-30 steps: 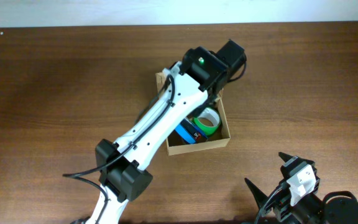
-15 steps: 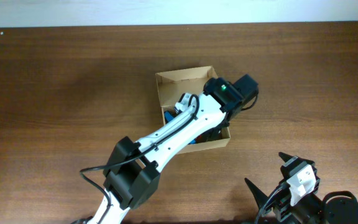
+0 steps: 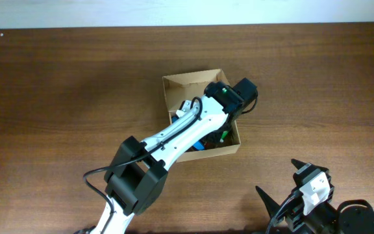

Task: Pack container
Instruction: 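Lower the black marker into the box and release it, then withdraw the left gripper from the box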

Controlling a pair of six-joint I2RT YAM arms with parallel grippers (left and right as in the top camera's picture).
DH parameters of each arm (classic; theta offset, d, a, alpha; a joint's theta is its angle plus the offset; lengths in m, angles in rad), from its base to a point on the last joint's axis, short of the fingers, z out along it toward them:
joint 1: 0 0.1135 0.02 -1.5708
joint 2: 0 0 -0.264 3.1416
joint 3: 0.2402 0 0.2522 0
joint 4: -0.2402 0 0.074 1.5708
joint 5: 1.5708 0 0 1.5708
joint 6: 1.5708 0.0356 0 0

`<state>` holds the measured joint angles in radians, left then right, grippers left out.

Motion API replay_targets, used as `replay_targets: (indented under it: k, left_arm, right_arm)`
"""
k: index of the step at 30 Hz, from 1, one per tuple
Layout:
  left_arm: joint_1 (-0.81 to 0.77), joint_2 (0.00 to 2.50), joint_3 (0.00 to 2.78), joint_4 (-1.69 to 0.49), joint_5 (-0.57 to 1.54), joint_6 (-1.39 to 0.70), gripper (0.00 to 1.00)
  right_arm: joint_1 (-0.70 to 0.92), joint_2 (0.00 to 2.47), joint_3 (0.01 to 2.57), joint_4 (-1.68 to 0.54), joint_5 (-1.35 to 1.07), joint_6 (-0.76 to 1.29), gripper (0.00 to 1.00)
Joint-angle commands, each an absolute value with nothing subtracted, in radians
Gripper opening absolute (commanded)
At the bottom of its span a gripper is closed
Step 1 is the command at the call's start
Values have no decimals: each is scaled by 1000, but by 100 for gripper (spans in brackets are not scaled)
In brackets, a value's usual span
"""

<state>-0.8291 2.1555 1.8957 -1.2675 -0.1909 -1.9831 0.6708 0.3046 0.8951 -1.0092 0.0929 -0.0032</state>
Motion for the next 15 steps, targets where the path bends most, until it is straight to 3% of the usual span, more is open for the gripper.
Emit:
replay_targets:
  k: [1,5,8,13,15]
  left_arm:
    - [-830,2127,1890,-1264,-179,-1990,34]
    - [-830,2069,1890,-1276,-184,-1954,33]
    - [-819,1971,1890,-1279,-226,-1793,36]
    - [-757,1803,1890,-1279,-239,-1337,75]
    - [-726,1756,1890,-1279,-244,-1171,82]
  right_arm:
    - [667,301,893,-1006,105,2,99]
    - [667,301,893,-1006,105,2,99]
    - [667,301,893,-1006,106,2,99]
    - [667,301,893,-1006,105,2,99]
    - [667,301,893,-1006,105,2,99]
